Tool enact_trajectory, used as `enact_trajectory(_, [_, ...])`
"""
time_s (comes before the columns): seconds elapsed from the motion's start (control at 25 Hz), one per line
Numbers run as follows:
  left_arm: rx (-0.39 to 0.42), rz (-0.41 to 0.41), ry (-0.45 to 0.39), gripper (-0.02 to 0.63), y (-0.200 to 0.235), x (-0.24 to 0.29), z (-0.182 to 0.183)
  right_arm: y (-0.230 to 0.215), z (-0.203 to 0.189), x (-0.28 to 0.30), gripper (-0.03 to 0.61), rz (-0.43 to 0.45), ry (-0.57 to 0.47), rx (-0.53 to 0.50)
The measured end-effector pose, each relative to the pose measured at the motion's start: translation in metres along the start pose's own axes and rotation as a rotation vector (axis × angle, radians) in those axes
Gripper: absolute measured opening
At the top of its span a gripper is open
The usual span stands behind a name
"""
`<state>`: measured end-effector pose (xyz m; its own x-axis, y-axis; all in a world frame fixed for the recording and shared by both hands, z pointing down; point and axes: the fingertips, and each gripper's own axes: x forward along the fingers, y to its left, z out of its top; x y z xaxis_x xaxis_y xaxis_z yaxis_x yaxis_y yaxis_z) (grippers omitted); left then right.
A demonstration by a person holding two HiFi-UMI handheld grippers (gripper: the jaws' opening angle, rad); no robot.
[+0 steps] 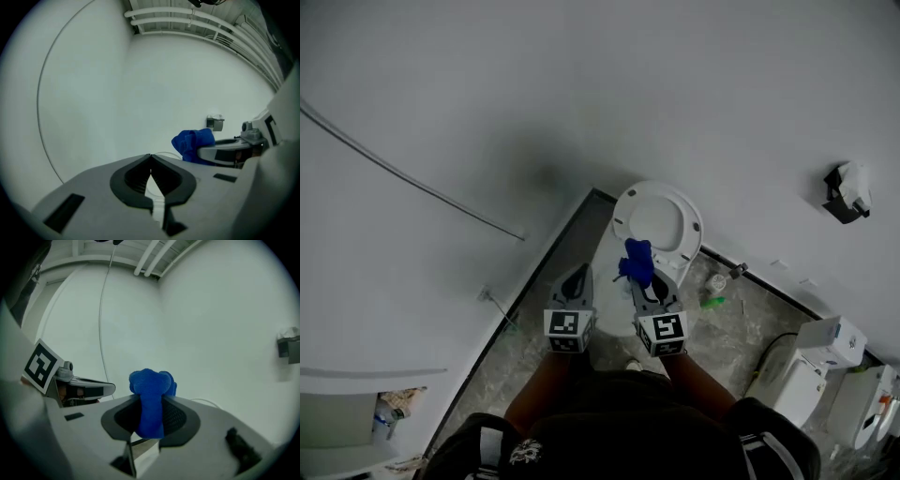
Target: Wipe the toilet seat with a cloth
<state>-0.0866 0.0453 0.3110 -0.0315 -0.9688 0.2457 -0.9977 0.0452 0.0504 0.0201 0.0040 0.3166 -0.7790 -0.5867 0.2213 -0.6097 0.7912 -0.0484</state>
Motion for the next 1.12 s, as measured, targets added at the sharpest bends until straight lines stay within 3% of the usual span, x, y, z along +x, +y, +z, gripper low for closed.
enact_trajectory(0.24, [-0.007, -0.157, 0.089, 0.011, 0.033, 0.069, -0.013, -0.028, -0.009, 0.060, 0.098, -0.168, 0.073, 0.014])
enact_trajectory(0.56, [0.049, -0.462, 0.174, 0.011, 0.029, 0.154, -0.025, -0.070, -0.024, 0.115, 0.098, -0.371, 0.178, 0.064])
enact_trajectory(0.84, [0.090, -0.503, 0.183, 0.011, 0.024, 0.201, -0.036, -0.091, -0.053, 0.145, 0.098, -0.353, 0.259, 0.098])
enact_trajectory(1.12, [0.066, -0.453, 0.207, 0.011, 0.029, 0.236, -0.049, -0.131, -0.086, 0.197, 0.098, -0.293, 0.347, 0.098])
